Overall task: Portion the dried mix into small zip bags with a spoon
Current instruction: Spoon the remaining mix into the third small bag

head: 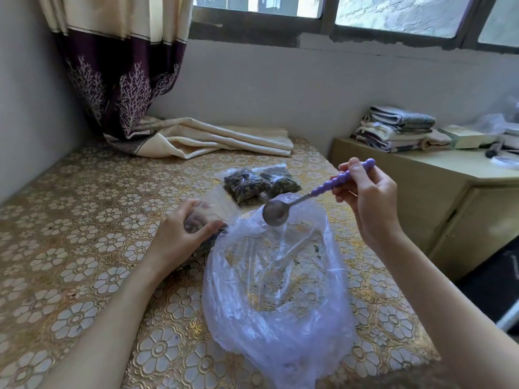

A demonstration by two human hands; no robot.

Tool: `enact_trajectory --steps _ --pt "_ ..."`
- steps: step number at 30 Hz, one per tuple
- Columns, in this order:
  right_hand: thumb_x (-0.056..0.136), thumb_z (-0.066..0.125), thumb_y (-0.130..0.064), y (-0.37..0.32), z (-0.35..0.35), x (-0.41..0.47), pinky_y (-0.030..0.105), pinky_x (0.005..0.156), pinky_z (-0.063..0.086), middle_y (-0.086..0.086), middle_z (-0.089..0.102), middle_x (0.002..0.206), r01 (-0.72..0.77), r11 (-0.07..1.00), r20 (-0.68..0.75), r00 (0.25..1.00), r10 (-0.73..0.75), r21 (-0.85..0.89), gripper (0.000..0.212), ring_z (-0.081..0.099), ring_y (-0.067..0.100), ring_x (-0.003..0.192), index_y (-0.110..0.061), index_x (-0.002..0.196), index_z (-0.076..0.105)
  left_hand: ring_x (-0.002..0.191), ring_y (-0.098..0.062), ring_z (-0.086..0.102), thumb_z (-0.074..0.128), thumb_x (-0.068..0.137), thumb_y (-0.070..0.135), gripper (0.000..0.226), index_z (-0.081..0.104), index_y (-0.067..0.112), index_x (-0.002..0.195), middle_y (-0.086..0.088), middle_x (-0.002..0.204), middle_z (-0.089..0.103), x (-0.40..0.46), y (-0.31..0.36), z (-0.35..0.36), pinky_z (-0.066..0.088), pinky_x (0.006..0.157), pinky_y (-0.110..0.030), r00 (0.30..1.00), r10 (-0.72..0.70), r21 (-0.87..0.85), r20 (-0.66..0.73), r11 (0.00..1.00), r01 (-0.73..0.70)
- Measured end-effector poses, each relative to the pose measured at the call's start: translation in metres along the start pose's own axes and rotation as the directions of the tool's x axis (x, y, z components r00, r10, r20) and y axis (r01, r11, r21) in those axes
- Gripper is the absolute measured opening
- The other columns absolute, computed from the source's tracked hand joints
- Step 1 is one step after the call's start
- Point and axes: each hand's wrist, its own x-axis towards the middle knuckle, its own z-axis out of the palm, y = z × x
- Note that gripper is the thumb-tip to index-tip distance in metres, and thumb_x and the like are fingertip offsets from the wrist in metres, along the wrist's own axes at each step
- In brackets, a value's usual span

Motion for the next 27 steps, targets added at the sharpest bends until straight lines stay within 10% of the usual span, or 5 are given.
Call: enact_trajectory --steps 9,27 --pt "0.099 0.043 -0.015 0.014 -0.03 0.026 0.016 0.052 0.042 0.003 0.054 0.063 0.066 0.901 0.037 0.998 -0.056 -0.429 0.018 0.051 0.002 0.051 -0.004 0.087 0.05 0.081 0.002 0.058 0.064 0.067 0.049 0.054 0.058 0.017 0.11 0.006 0.092 0.063 0.001 -0.002 0.001 0.043 0.056 -0.005 1.0 -0.001 0.006 -0.002 1.0 0.001" --pt "0.101 0.038 -0.017 0.022 -0.02 0.067 0.017 0.043 0.036 0.006 0.051 0.064 -0.118 0.866 0.212 0.945 0.248 -0.485 0.024 0.051 0.008 0.047 -0.01 0.08 0.049 0.06 0.014 0.054 0.065 0.068 0.047 0.052 0.058 0.014 0.107 0.011 0.082 0.061 0.0 -0.001 0.001 0.039 0.05 -0.004 1.0 0.011 0.033 0.004 0.999 -0.011"
